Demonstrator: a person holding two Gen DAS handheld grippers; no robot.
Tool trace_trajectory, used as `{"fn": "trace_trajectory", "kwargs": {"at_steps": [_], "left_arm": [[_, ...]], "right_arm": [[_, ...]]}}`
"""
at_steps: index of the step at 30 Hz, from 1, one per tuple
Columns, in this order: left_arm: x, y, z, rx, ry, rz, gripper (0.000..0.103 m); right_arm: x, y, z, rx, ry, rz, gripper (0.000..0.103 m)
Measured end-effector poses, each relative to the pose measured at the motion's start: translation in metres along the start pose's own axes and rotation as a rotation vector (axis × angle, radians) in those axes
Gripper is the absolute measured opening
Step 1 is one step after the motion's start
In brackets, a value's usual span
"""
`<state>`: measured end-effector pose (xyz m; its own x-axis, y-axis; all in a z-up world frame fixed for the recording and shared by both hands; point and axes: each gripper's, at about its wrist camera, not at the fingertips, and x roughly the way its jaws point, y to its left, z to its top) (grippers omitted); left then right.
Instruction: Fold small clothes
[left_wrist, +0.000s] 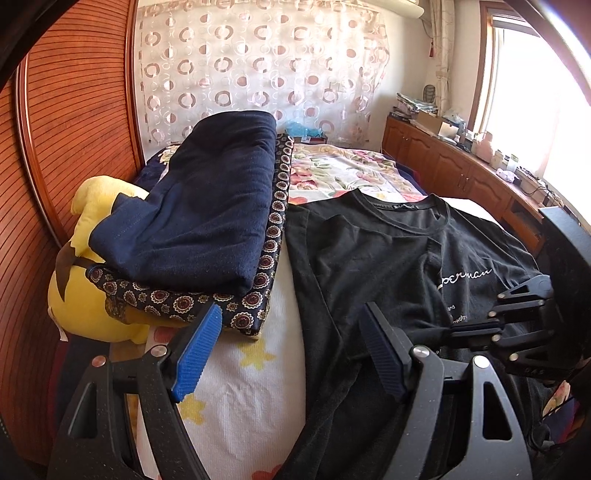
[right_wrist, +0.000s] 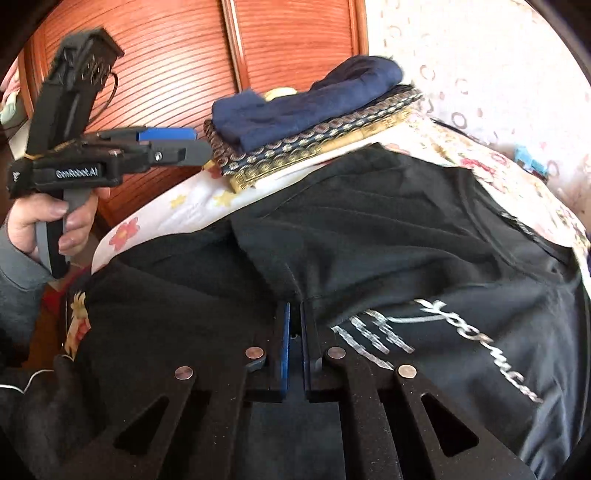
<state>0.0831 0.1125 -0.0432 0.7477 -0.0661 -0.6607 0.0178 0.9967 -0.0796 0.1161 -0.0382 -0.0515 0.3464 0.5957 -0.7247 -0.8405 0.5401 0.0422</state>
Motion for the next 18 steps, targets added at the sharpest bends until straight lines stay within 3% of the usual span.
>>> {"fn": "trace_trajectory", "kwargs": {"at_steps": [12,15,18], "left_arm": [[0.012,-0.023,0.001,0.039,0.022,-0.014,0.078],[0.015,-0.03,0.002,0.049,0.025,-0.022,0.078],[0.02,-0.04,0.004,0.065,0.025,-0.03,0.078]], "right_arm": [[-0.035,-0.007,-0.016,0.034,-0.032,-0.035,0.005],[-0.042,-0.009,-0.018,0.055,-0.034,-0.047,0.014],[-0.052,-0.017,-0.024,0.086,-0.042,-0.077,0.03]]}}
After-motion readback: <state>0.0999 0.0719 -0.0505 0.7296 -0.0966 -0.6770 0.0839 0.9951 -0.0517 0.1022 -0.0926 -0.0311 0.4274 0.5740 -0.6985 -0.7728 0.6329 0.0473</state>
